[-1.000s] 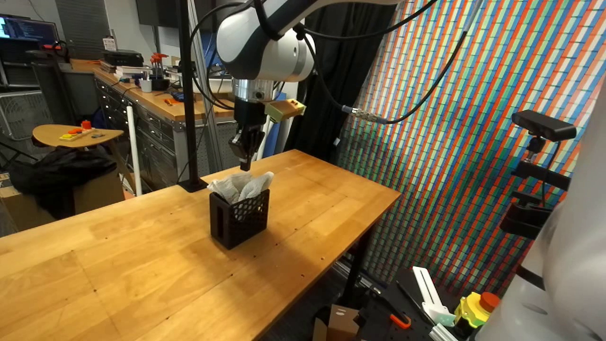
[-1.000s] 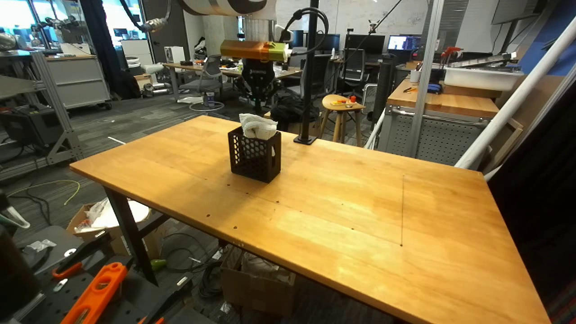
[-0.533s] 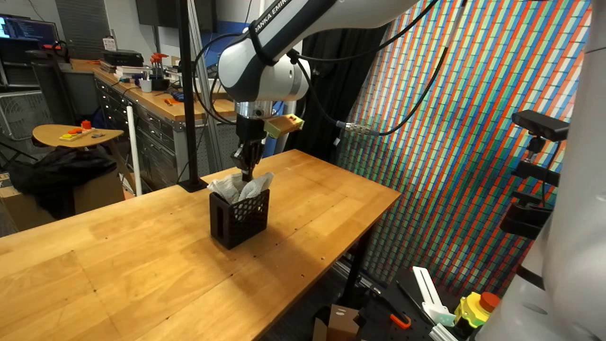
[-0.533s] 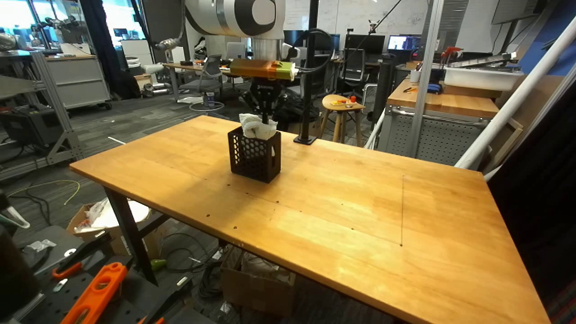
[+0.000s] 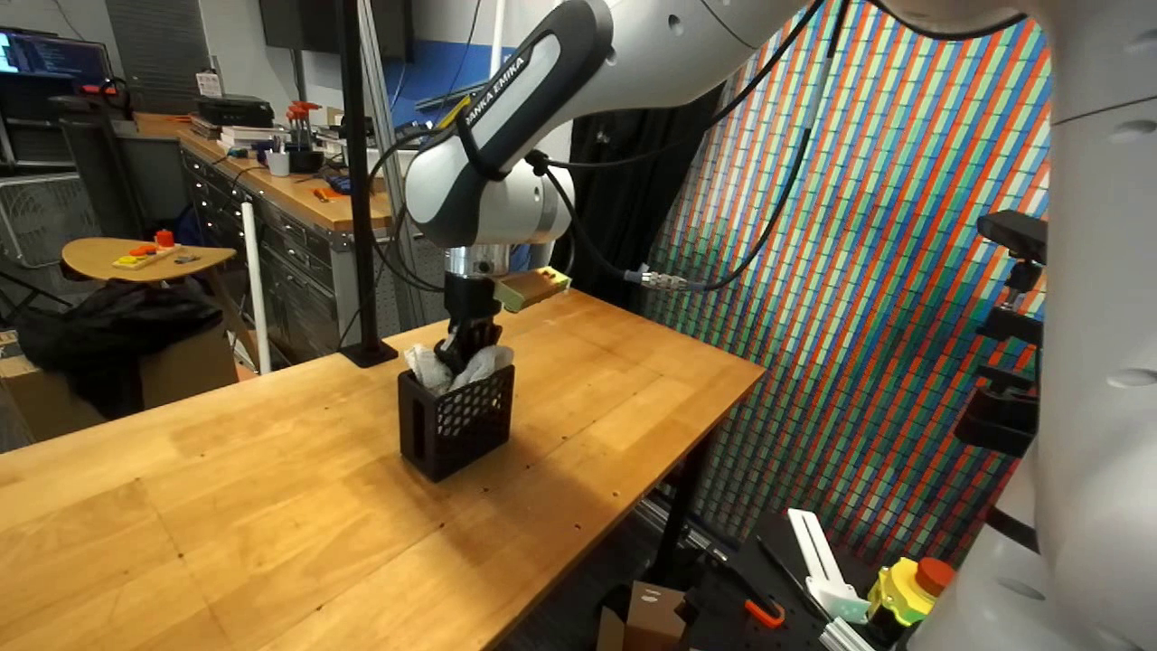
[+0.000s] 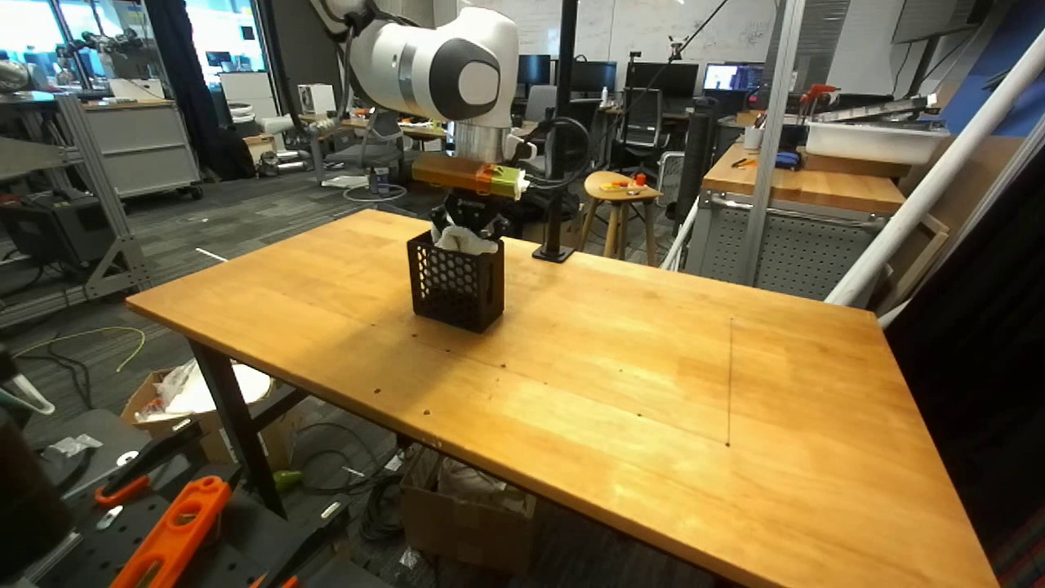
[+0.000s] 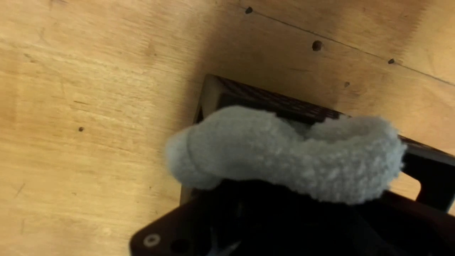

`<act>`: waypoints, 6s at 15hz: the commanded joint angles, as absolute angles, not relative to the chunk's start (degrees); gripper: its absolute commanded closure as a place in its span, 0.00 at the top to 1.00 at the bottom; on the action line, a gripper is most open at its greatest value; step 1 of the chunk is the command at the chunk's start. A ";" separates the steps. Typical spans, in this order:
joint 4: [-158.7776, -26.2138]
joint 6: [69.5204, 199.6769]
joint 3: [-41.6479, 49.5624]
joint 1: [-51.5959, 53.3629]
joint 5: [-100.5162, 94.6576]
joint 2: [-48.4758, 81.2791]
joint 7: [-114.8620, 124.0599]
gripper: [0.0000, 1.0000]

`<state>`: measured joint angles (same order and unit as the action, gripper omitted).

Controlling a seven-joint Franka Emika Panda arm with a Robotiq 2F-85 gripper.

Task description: Put the white towel in the black basket.

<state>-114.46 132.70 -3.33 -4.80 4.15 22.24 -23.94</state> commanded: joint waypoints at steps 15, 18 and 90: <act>-115.74 132.76 -5.39 -3.69 7.36 24.83 -18.99 0.01; -116.34 132.60 -4.80 -4.06 7.72 24.09 -18.46 0.01; -126.61 133.12 -1.28 -0.10 -1.99 7.10 -10.50 0.07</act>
<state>-127.02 131.83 -1.21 -0.43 -1.84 6.90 -10.70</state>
